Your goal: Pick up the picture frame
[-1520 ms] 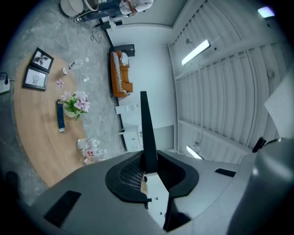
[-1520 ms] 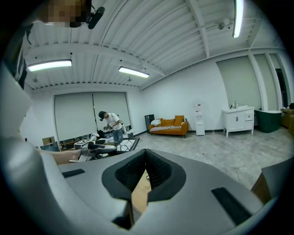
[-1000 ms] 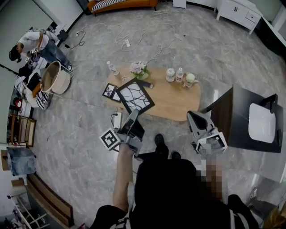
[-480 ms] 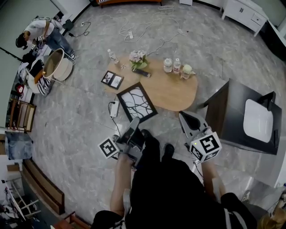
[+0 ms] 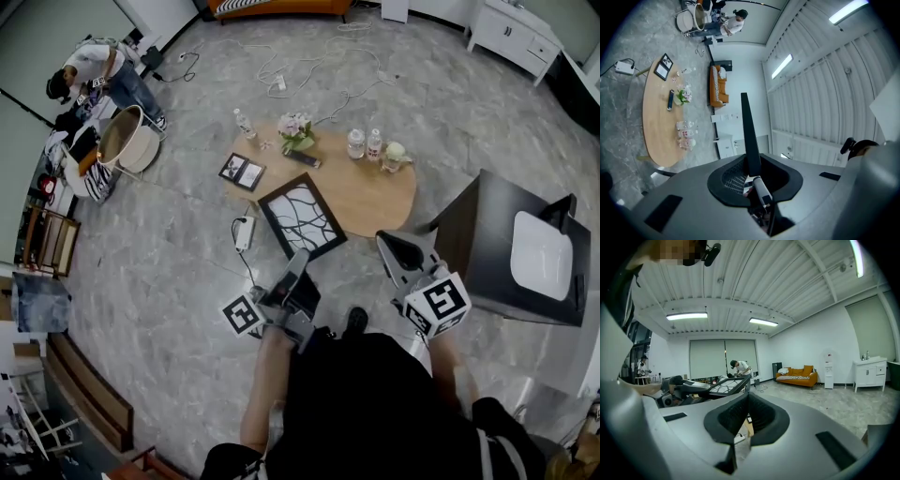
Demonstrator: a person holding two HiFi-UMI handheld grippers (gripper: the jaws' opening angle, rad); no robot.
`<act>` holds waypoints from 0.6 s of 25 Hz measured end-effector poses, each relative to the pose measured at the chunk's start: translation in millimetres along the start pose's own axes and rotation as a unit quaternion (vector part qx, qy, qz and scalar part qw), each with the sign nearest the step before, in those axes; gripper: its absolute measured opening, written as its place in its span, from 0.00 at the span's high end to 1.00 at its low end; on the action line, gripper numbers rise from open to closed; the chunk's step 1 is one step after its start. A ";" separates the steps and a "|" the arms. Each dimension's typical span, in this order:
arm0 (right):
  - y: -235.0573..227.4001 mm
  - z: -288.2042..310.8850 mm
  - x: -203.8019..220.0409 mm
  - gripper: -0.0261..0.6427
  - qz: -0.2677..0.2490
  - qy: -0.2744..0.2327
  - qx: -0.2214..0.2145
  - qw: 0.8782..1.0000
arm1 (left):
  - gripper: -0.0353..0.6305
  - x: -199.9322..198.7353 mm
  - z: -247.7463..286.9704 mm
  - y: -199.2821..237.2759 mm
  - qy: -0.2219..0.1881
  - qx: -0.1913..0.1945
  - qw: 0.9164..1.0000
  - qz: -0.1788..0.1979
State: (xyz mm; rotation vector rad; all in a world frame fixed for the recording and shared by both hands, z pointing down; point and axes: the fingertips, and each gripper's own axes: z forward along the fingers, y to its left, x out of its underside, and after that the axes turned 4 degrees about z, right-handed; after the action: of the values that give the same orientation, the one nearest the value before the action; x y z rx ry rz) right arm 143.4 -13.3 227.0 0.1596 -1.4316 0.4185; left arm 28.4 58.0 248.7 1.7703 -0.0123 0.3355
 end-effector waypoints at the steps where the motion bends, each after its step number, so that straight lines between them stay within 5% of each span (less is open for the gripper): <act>1: 1.6 0.3 0.7 0.94 0.002 0.001 0.001 1.000 | 0.84 1.1 -1.6 -1.4 0.004 -0.001 1.000 0.000; 15: 21.9 0.1 13.5 0.94 0.010 0.008 0.028 1.000 | 0.84 -8.2 -41.8 6.8 0.017 -0.023 1.000 0.002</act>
State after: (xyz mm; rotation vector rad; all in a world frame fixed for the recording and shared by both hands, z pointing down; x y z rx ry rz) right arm 136.2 9.2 237.2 0.1870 -1.4084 0.4744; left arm 10.1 95.1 261.1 1.7193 0.0005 0.3655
